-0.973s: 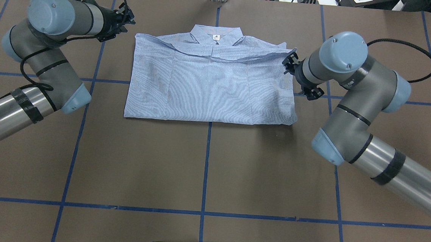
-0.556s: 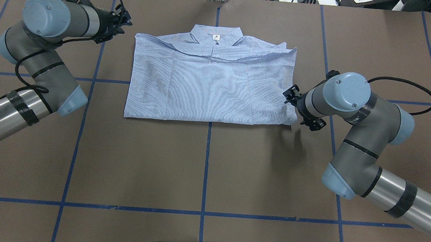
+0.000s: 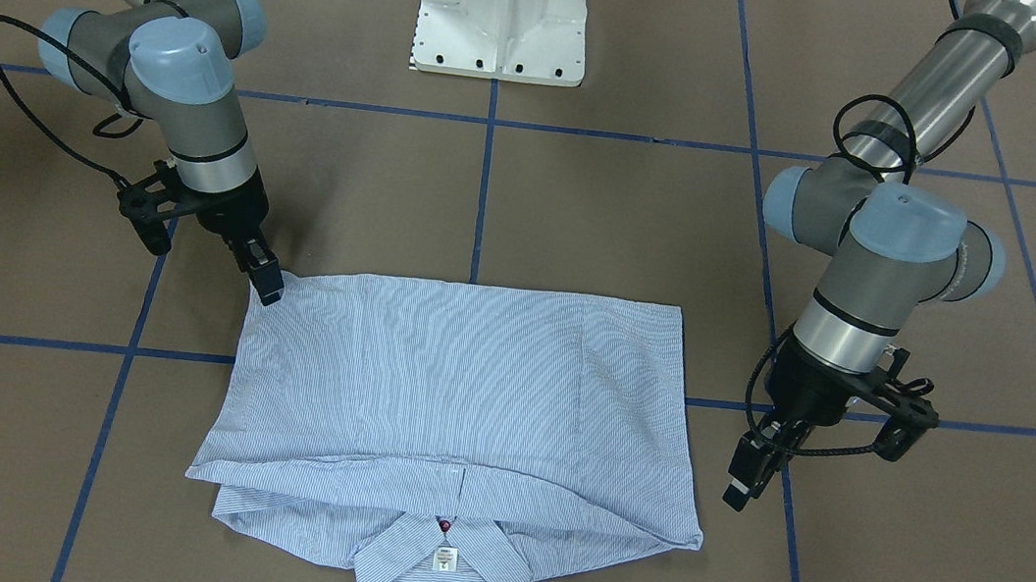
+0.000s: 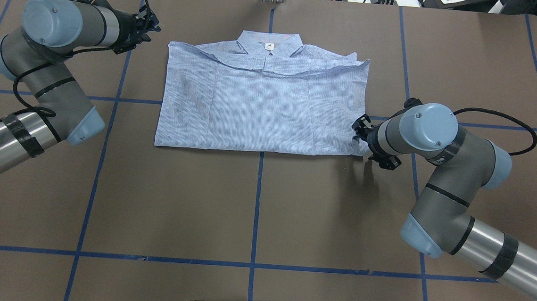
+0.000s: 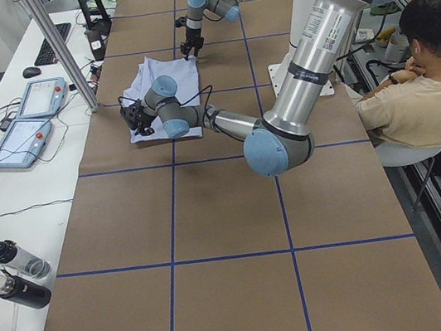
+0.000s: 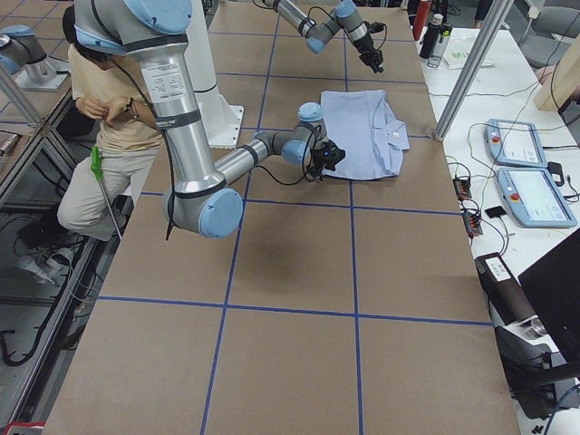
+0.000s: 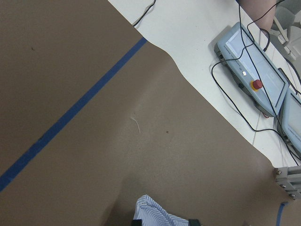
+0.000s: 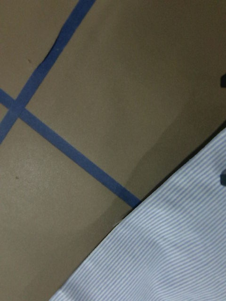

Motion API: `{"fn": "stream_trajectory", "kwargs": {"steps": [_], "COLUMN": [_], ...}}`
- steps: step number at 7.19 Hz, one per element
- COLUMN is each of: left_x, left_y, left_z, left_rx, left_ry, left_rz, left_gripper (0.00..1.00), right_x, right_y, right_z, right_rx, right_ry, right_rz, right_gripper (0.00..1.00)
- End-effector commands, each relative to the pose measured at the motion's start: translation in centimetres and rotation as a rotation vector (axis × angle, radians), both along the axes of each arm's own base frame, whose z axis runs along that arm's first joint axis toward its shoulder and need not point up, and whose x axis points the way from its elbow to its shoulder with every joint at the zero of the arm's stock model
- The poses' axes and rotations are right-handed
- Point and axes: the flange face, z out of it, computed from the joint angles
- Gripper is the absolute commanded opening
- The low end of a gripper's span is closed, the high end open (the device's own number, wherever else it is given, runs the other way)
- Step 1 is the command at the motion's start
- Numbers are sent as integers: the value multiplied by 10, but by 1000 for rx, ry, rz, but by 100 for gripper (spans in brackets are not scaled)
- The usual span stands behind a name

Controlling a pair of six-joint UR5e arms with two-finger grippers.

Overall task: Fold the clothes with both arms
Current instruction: 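Move the right gripper down to the folded edge nearest the robot and grasp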

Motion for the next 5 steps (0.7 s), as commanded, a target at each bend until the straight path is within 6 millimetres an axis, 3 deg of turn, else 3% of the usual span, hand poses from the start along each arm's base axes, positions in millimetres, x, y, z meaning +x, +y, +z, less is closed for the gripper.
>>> {"fn": "stream_trajectory", "kwargs": {"steps": [1,3,4,5], "left_x": [-4,-9,-9,-10], "left_y": [5,10,10,10], "left_z": [12,12,12,12], "left_rx": [-3,12,12,12], "left_ry": [-16,-19,-19,-19], "left_rz": [2,9,9,7], "left_gripper": [44,44,44,44], "right_x": [1,2,9,36], "right_y": [1,2,7,34], "right_z": [-7,-6,-21,-27], "right_rx": [-9,-2,1,-13], "right_ry": [-21,-34,-65,-107], "right_rz": [6,4,-4,-48], "right_gripper": [0,0,0,0]}}
